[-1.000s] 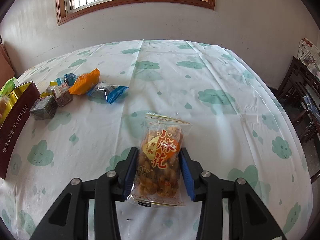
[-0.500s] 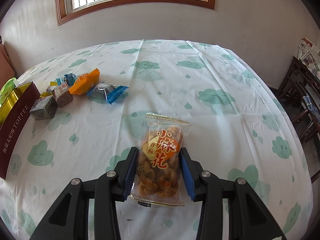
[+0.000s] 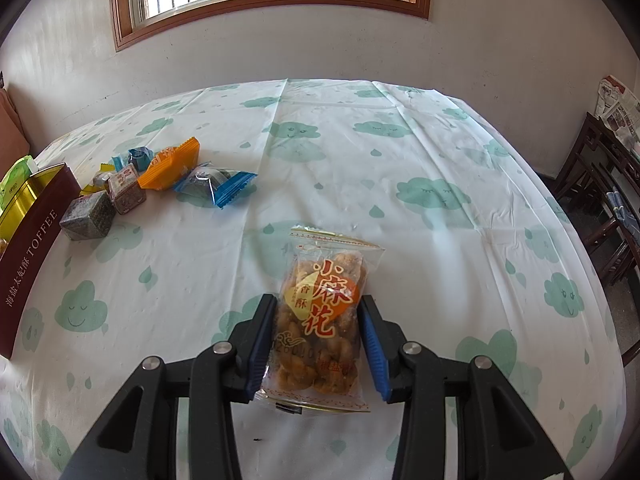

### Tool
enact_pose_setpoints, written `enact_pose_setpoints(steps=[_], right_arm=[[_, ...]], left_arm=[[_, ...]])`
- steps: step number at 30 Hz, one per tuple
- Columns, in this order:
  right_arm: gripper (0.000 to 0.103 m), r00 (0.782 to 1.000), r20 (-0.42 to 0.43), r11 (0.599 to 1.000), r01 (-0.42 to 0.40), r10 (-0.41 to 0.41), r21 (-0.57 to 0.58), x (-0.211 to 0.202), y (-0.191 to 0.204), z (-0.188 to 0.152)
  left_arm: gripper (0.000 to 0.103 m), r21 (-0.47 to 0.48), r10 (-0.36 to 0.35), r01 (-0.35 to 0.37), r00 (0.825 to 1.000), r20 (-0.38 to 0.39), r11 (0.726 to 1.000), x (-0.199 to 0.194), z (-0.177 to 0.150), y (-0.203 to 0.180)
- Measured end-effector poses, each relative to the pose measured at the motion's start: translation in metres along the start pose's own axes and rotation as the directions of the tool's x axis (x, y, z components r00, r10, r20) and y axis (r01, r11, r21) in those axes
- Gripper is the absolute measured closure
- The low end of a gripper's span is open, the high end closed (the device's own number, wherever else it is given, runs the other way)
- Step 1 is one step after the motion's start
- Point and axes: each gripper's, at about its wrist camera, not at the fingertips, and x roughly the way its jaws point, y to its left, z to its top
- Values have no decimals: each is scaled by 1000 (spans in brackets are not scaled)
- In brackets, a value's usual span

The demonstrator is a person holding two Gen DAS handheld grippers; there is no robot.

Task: Organize snacks
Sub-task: 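Lower the twist bag held by the left tool into the tin and open it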

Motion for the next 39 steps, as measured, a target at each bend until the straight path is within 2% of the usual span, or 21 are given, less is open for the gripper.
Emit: enact_pose_setpoints(steps=[11, 15, 16, 24, 30, 33, 39], right_arm=[[60, 1000, 0, 1000, 0, 0, 1, 0, 0, 0], [60, 1000, -4, 1000, 2, -2, -1, 0, 0, 0], [60, 1000, -13, 1000, 2, -2, 2, 1, 0, 1], [60, 993, -119, 1000, 5, -4, 8, 6, 1, 14], [60, 973, -230, 999, 25, -16, 36, 13, 2, 28], [60, 962, -271, 998, 37, -23, 47, 17, 2, 32], [63, 964, -260, 996, 65, -46, 63, 15, 5, 31]], left_arm=[[67, 4, 9, -10, 1000, 1, 1000, 0, -3, 2], [58, -13, -29, 29, 1000, 12, 999, -4, -3, 4], [54, -9, -30, 30, 999, 21, 999, -7, -4, 3], [45, 2, -25, 25, 995, 99, 1000, -28, -1, 0], [36, 2, 7, -7, 986, 167, 1000, -45, -1, 1], [27, 8, 3, -5, 981, 193, 1000, -50, -1, 2], [22, -16, 0, 3, 982, 187, 1000, -45, -5, 6]])
